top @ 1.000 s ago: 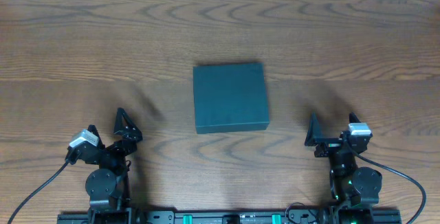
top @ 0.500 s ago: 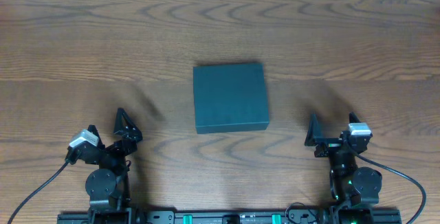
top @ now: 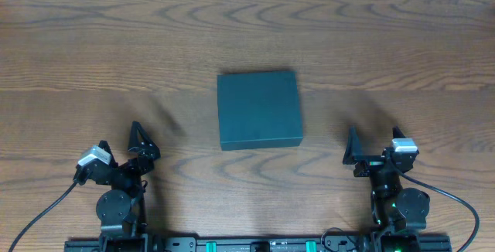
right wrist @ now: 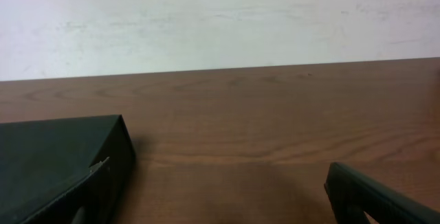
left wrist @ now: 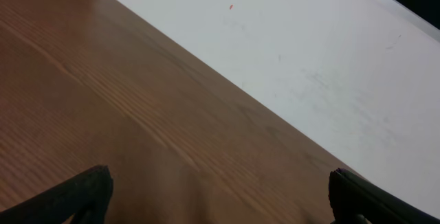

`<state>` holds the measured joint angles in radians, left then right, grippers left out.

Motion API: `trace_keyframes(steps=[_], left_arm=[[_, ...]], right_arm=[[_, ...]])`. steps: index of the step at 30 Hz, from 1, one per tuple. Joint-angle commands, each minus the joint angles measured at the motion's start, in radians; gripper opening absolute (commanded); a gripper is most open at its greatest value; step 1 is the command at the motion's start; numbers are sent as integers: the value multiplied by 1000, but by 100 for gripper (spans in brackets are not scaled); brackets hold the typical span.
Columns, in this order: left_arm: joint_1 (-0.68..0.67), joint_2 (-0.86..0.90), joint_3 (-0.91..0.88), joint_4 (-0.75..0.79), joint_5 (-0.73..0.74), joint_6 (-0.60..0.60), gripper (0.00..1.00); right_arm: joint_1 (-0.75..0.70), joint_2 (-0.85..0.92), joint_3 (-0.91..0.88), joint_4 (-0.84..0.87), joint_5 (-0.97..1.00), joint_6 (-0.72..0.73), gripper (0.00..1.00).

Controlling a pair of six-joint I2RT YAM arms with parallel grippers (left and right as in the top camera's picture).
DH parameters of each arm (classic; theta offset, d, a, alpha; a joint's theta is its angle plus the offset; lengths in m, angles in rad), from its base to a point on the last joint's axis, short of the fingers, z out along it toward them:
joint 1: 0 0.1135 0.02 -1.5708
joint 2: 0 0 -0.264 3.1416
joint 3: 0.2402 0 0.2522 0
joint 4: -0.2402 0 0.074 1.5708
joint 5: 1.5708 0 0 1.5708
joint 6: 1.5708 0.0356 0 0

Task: Pack container

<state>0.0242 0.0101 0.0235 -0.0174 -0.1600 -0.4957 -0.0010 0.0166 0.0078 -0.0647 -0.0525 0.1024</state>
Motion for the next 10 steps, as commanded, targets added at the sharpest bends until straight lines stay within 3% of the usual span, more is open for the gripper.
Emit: trace_keyframes(steps=[1, 10], left_arm=[[-4, -5, -19, -38, -5, 21, 99], [-4, -5, -19, -38, -5, 21, 99]], right_arm=[[-13, -9, -2, -3, -4, -6, 99], [-13, -9, -2, -3, -4, -6, 99]])
